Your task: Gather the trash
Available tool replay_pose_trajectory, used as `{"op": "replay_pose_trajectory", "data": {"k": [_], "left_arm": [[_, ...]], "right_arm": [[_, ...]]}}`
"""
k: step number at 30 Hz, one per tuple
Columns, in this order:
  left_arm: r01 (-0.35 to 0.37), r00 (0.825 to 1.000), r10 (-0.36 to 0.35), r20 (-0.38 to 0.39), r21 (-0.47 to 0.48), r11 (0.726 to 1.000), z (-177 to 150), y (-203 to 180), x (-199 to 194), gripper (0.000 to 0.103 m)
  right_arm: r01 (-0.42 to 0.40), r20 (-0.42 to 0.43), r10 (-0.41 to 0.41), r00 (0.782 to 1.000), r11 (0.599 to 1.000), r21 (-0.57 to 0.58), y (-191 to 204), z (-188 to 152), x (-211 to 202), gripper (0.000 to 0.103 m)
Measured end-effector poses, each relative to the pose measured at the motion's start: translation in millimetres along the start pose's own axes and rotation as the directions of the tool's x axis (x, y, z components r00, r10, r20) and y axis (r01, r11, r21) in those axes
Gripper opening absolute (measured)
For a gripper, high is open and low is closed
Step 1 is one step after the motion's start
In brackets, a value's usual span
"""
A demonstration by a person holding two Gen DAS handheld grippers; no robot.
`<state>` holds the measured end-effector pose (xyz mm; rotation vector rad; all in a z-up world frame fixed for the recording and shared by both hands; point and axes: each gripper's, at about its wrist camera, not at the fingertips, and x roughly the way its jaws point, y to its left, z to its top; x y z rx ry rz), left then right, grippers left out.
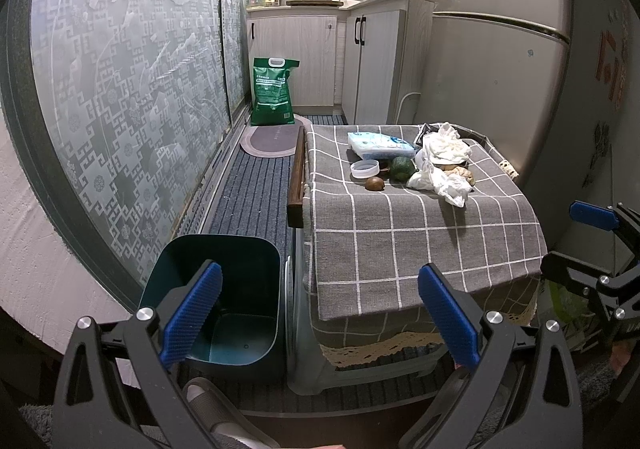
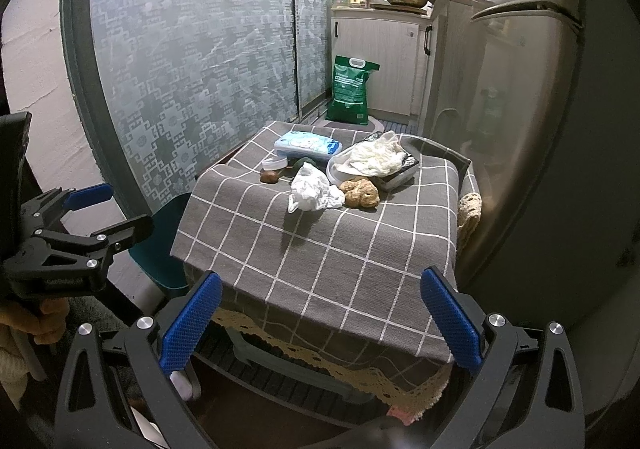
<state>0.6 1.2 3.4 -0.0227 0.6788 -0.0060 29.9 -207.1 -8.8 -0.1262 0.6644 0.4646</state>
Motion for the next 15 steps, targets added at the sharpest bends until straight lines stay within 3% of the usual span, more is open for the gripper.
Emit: {"op": "replay_pose_trajectory", "data": {"k": [12, 14, 15], "left_arm": [[0.014, 0.999, -0.015, 0.039, 0.015, 1.000, 2, -5, -5, 0.099], [0.014, 0.999, -0.015, 0.052, 0.026, 1.000, 3, -4, -6, 0.093], [0.014, 0.998, -0.016, 0.052, 0.035, 0.999, 3, -3, -6, 0.085]], "right_arm": [[-0.019, 0.034, 0.017, 0.999, 0.999, 0.048, -10, 3, -8, 0.100], [-0.028, 0.045, 0.026, 0.999, 0.998, 0.052, -11, 3, -10, 0.099], [-0.032, 0.044, 0.029, 0.999, 0.998, 0.053, -12, 3, -10, 0.095]]}}
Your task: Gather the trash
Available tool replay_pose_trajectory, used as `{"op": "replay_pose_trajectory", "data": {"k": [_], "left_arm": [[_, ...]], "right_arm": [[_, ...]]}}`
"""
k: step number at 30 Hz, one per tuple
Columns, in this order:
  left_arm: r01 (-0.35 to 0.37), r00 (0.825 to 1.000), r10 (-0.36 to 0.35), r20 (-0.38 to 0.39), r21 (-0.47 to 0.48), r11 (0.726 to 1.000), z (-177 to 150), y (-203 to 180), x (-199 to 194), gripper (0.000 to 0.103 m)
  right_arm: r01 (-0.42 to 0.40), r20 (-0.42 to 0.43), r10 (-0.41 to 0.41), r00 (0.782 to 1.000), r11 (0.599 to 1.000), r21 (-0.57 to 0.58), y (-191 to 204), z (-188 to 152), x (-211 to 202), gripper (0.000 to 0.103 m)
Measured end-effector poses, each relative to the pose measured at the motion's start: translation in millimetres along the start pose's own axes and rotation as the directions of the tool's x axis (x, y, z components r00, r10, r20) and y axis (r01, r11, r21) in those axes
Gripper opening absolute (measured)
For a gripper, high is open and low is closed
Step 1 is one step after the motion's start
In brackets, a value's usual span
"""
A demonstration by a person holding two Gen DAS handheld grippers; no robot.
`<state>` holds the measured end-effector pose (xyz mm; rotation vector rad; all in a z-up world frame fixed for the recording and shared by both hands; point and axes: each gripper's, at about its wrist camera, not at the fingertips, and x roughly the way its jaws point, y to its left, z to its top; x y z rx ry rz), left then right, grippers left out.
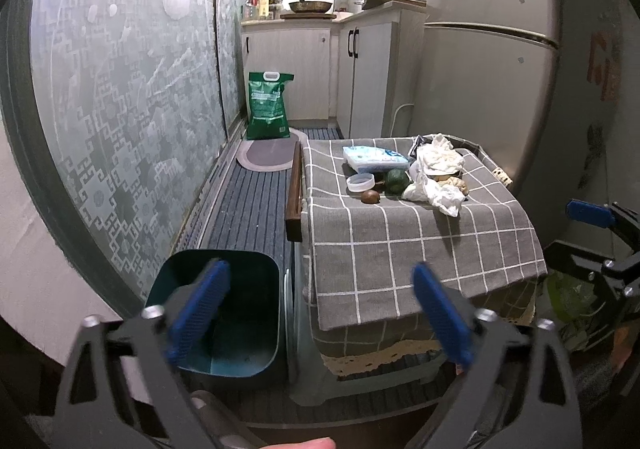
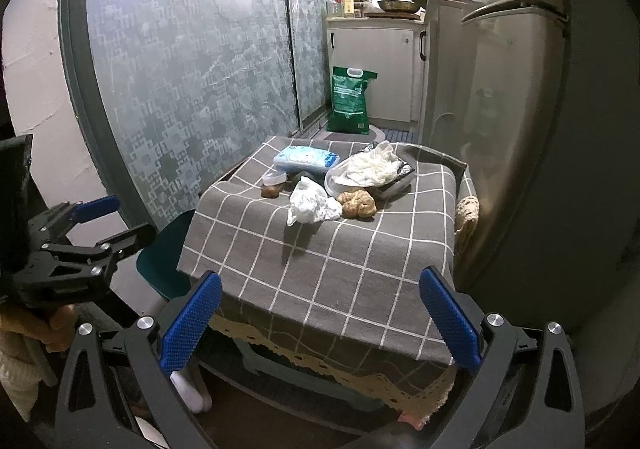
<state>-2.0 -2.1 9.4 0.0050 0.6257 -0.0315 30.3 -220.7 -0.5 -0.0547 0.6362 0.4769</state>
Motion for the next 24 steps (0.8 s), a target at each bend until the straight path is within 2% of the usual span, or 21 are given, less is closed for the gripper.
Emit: {"op": "replay_pose_trajectory", "data": {"k": [1, 6, 9, 14, 16, 18, 20, 22, 24], "left_arm": [[0.008, 1.000, -0.008, 0.001, 0.008, 1.000, 0, 0, 0, 0.081], [0.091, 0.996, -0.091, -0.006, 0.006, 0.996, 9, 1, 1, 0.081], [0.145, 0.989, -0.145, -0.021, 0.037, 0.989, 18, -9, 5, 0.078], [0.202, 0.978, -0.198, -0.059, 0.074, 0.977, 33, -24, 19, 0.063], [0.237, 0.969, -0.231, -0.087, 0.077, 0.968, 40, -31, 30, 0.048], [0.266, 0.958, -0.256, -0.126, 0.067, 0.962, 47, -37, 44, 0.038], [0.278, 0.951, -0.266, -0.155, 0.060, 0.959, 51, -43, 56, 0.037], [0.305, 0.937, -0.291, -0.192, 0.046, 0.951, 55, -49, 70, 0.031], [0.321, 0.926, -0.308, -0.218, 0.028, 0.947, 57, -52, 80, 0.030]], "right_arm": [[-0.009, -0.005, 0.009, 1.000, 1.000, 0.003, -1, 0, 1, 0.092], [-0.051, -0.032, 0.051, 0.998, 0.999, -0.008, 1, 10, 2, 0.075], [-0.067, -0.035, 0.066, 0.997, 0.998, -0.015, -3, 21, -1, 0.068], [-0.062, -0.057, 0.059, 0.997, 0.997, -0.045, -16, 36, 2, 0.064], [-0.058, -0.073, 0.053, 0.996, 0.996, -0.072, -23, 45, 6, 0.063], [-0.052, -0.089, 0.043, 0.995, 0.994, -0.099, -29, 50, 10, 0.061], [-0.049, -0.106, 0.036, 0.994, 0.991, -0.124, -35, 57, 15, 0.056], [-0.054, -0.124, 0.037, 0.992, 0.988, -0.143, -40, 62, 21, 0.052], [-0.061, -0.140, 0.039, 0.989, 0.985, -0.158, -42, 65, 28, 0.046]]}}
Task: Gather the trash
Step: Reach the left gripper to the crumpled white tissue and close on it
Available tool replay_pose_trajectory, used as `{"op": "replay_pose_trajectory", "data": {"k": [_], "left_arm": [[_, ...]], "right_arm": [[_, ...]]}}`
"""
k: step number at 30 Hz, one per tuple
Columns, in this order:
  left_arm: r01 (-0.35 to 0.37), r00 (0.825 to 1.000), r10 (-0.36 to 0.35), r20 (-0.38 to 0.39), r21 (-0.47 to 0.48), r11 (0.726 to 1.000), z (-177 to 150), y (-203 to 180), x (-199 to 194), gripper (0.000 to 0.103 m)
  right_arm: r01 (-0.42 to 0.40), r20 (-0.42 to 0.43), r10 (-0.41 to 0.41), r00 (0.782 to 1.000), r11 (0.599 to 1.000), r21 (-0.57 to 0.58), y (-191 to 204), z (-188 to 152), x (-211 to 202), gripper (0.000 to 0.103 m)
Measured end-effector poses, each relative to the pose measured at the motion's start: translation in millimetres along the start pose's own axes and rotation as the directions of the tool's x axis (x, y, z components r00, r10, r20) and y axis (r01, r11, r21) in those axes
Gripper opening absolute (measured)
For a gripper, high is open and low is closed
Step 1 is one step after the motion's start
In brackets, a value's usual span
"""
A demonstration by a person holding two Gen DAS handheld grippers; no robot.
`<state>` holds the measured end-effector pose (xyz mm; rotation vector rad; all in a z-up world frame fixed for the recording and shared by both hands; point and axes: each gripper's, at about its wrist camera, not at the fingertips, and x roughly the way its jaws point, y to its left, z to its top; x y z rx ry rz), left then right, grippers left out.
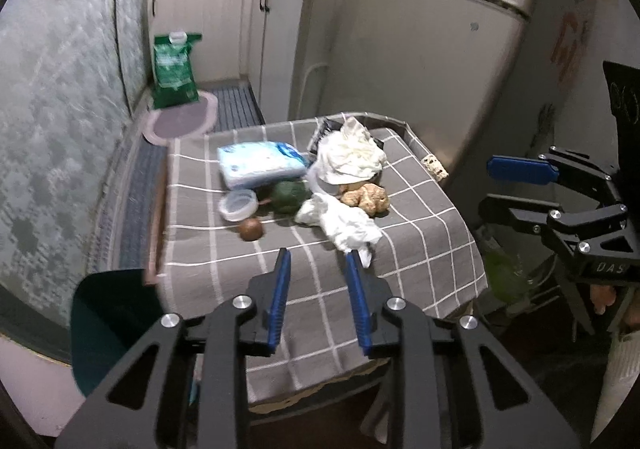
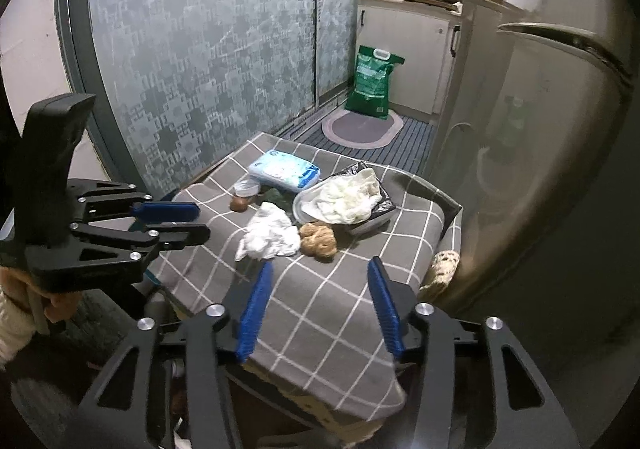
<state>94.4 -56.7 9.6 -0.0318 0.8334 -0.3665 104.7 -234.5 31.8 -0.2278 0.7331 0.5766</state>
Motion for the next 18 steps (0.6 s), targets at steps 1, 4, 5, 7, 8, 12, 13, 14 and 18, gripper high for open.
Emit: {"op": "replay_pose_trajectory", "data": {"k": [1, 4, 5, 7, 8, 12, 13, 14, 18], "left_arm": [[0.007, 1.000, -0.007, -0.006, -0.005, 1.000, 1, 0, 3, 0.030], [0.026, 0.999, -0.028, -0.045, -0.042, 0.999, 8, 4, 20, 0.031], [0.037, 0.998, -0.040, -0.055, -0.062, 0.997, 11, 6, 24, 0.031], [0.040, 0.997, -0.045, -0.065, -0.083, 0.996, 16, 10, 31, 0.031], [0.043, 0.996, -0.049, -0.068, -0.090, 0.995, 19, 11, 34, 0.031], [0.094, 0.992, -0.104, -0.069, -0.134, 0.986, 29, 17, 45, 0.031], [0.117, 0.990, -0.127, -0.065, -0.143, 0.983, 31, 18, 46, 0.034], [0.143, 0.986, -0.154, -0.063, -0.159, 0.977, 33, 19, 48, 0.036], [0.160, 0.982, -0.175, -0.068, -0.187, 0.969, 34, 23, 52, 0.041]], "right_arm": [[-0.004, -0.009, 0.004, 1.000, 1.000, -0.007, -2, 1, 3, 0.044], [-0.021, -0.029, 0.020, 0.999, 1.000, -0.021, -8, 6, 13, 0.044], [-0.023, -0.035, 0.022, 0.999, 0.999, -0.024, -11, 8, 16, 0.044], [-0.024, -0.041, 0.022, 0.999, 0.999, -0.031, -13, 12, 20, 0.044], [-0.027, -0.044, 0.026, 0.999, 0.999, -0.033, -15, 14, 21, 0.044], [-0.029, -0.052, 0.027, 0.998, 0.999, -0.033, -23, 23, 30, 0.043], [-0.034, -0.051, 0.033, 0.998, 0.999, -0.027, -25, 25, 32, 0.043], [-0.041, -0.049, 0.040, 0.998, 0.999, -0.019, -27, 25, 34, 0.043], [-0.043, -0.053, 0.043, 0.998, 0.999, 0.006, -32, 28, 45, 0.044]]}}
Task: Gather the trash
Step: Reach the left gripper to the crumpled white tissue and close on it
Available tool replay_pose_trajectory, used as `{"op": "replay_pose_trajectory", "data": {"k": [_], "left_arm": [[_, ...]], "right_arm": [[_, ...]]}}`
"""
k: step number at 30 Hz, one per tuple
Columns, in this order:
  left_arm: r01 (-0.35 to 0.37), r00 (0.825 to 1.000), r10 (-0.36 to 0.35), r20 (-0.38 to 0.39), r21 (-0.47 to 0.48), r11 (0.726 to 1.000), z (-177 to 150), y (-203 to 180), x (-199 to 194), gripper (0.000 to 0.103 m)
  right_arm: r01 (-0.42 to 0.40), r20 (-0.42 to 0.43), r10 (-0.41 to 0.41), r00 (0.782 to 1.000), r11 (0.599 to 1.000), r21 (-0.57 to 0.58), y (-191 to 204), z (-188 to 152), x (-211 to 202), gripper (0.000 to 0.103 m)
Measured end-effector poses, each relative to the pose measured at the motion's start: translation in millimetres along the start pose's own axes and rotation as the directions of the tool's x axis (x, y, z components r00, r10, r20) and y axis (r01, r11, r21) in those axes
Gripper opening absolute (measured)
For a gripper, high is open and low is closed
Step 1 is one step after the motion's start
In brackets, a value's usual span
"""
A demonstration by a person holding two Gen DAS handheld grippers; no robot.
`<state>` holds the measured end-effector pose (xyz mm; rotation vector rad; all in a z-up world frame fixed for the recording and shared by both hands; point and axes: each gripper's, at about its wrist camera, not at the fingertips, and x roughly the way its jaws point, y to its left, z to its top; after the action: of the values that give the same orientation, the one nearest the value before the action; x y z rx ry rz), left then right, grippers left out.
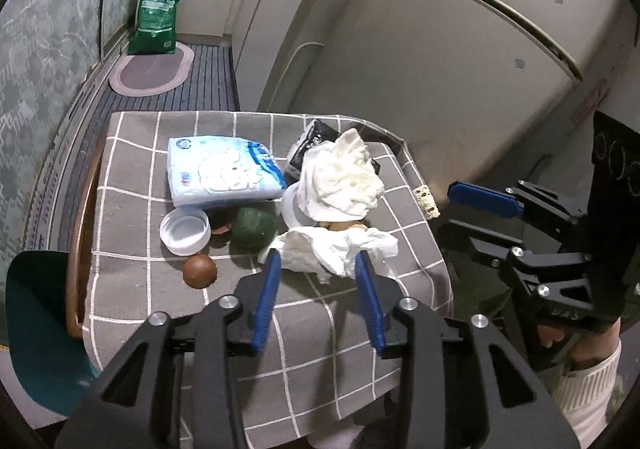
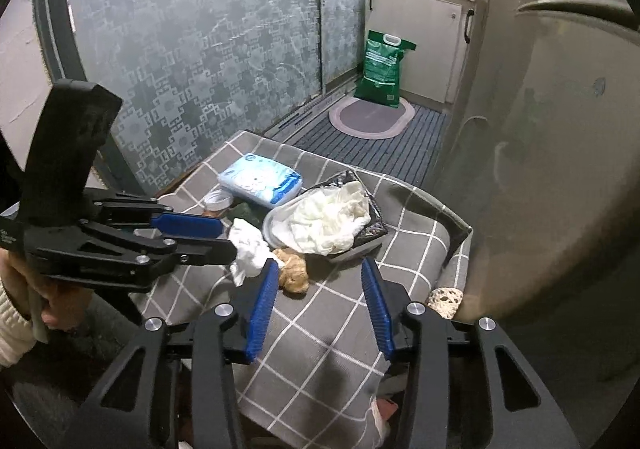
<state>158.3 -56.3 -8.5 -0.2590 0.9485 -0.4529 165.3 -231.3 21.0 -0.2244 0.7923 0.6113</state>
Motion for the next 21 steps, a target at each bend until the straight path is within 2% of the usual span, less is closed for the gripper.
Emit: {"op": "replay_pose_trajectory", "data": {"k": [5, 8, 11, 12, 15, 20, 21], "left_arm": [[0.037, 0.999, -0.037, -0.014, -0.003, 0.999, 1, 0, 4, 0.041], [0.064, 0.998, -0.065, -0.008, -0.013, 0.998, 1, -1, 1, 0.048], [0.064, 0.998, -0.064, 0.001, -0.002, 0.998, 2, -2, -2, 0.051], [0.067, 0.998, -0.067, 0.002, -0.007, 0.998, 2, -1, -1, 0.055], [0.042, 0.999, -0.042, 0.004, -0.017, 0.999, 2, 1, 1, 0.062], [0.005, 0.999, -0.004, -0.032, 0.035, 0.999, -2, -8, 11, 0.059], [-0.002, 0.999, 0.004, -0.037, 0.046, 0.999, -4, -9, 14, 0.054]], "right_arm": [[0.011, -0.014, -0.011, 1.000, 1.000, 0.002, -2, 3, 10, 0.044], [0.040, -0.025, -0.040, 0.999, 0.999, -0.004, -2, 1, 11, 0.044], [0.041, -0.032, -0.041, 0.999, 0.999, 0.001, -5, -2, 13, 0.044], [0.044, -0.034, -0.043, 0.998, 0.999, 0.005, -6, -3, 13, 0.044], [0.050, -0.027, -0.049, 0.998, 0.998, 0.025, -11, -4, 9, 0.044], [0.052, -0.010, -0.051, 0.999, 0.998, 0.047, -17, -5, 2, 0.045], [0.052, -0.011, -0.051, 0.999, 0.998, 0.048, -17, -5, 3, 0.045]]}}
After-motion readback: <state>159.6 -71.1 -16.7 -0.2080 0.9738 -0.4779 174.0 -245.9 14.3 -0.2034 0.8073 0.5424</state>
